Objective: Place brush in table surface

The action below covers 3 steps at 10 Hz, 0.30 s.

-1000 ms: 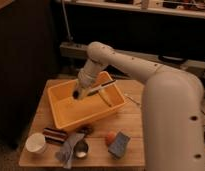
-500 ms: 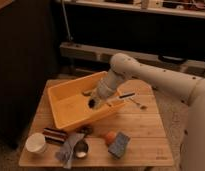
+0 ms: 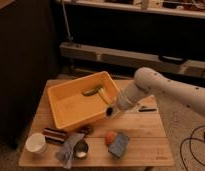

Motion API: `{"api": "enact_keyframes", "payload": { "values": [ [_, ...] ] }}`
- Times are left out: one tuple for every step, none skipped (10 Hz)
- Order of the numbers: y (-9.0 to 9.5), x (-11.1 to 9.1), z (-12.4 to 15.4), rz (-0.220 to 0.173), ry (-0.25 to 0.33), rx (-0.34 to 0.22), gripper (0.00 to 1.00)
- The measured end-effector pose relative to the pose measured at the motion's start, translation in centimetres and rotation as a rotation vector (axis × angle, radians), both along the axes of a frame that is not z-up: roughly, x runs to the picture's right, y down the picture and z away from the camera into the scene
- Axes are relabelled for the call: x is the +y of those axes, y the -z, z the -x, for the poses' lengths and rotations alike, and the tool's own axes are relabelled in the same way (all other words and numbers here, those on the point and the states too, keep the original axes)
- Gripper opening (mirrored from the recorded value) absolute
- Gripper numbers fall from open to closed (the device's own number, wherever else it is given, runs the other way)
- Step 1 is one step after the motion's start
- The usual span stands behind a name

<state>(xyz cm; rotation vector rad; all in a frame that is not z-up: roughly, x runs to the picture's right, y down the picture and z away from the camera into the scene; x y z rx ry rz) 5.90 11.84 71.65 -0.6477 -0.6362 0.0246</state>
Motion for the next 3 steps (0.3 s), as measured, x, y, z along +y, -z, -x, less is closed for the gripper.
{"api": "enact_keyframes", "payload": {
  "values": [
    [-0.8, 0.8, -0.5, 0.006, -0.014, 0.013, 0.10],
    [-2.1, 1.7, -0.7, 0.005, -0.023, 0.018, 0.10],
    [-3.5, 2.4, -0.5, -0.001, -0.027, 0.017, 0.10]
  ]
}}
